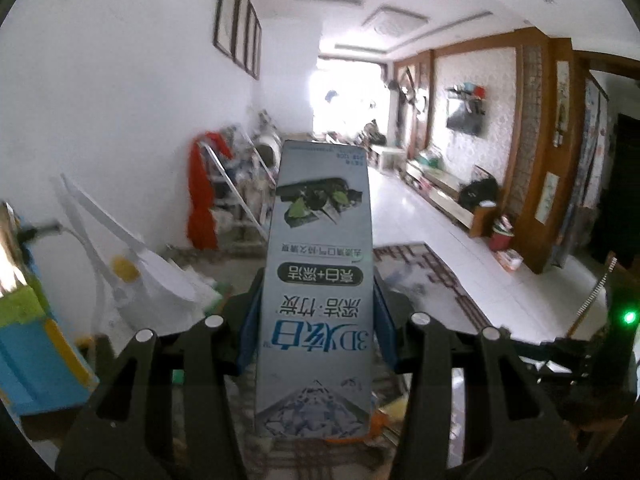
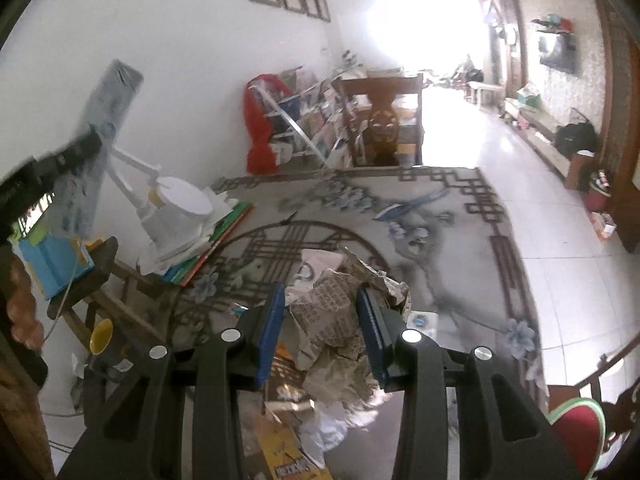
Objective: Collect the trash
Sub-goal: 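Grasp the crumpled newspaper with the right gripper, then carry the carton and newspaper over the red bin and open both grippers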
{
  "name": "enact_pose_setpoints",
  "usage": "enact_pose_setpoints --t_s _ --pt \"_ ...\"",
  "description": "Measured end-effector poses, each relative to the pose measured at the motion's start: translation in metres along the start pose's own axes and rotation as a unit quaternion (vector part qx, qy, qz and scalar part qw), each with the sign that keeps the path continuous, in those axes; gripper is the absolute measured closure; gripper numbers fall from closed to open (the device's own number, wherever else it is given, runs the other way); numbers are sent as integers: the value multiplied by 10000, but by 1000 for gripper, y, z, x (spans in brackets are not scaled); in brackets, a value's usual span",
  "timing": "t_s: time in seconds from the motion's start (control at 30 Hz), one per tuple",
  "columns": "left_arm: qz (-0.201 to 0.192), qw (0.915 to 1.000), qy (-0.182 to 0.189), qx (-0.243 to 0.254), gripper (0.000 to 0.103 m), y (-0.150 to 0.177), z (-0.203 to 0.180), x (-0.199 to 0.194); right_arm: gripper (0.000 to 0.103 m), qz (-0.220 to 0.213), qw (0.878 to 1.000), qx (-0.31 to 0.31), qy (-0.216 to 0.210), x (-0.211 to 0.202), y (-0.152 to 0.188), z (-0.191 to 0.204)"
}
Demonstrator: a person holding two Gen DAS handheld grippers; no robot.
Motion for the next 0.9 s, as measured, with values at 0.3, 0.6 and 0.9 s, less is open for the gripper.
enact_pose_setpoints --t_s 0.3,0.6,0.9 --pt "1074 9917 703 4 57 77 -55 29 66 -77 9978 532 376 -29 35 -47" --pt "1242 9879 932 56 57 97 -120 31 66 -83 9963 770 369 -55 58 -92" --pt "1613 9795 1209 -73 56 126 -201 35 66 30 9939 981 494 -92 88 -168"
Point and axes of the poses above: each gripper's, at about its wrist camera, not at the fingertips, and x roughly the way its jaws point, z to its left, y to its underside, the point moved 10 cm from there along x, roughly the way its jaws point, and after that the axes turned 2 degrees about z, right-handed, at the moved point
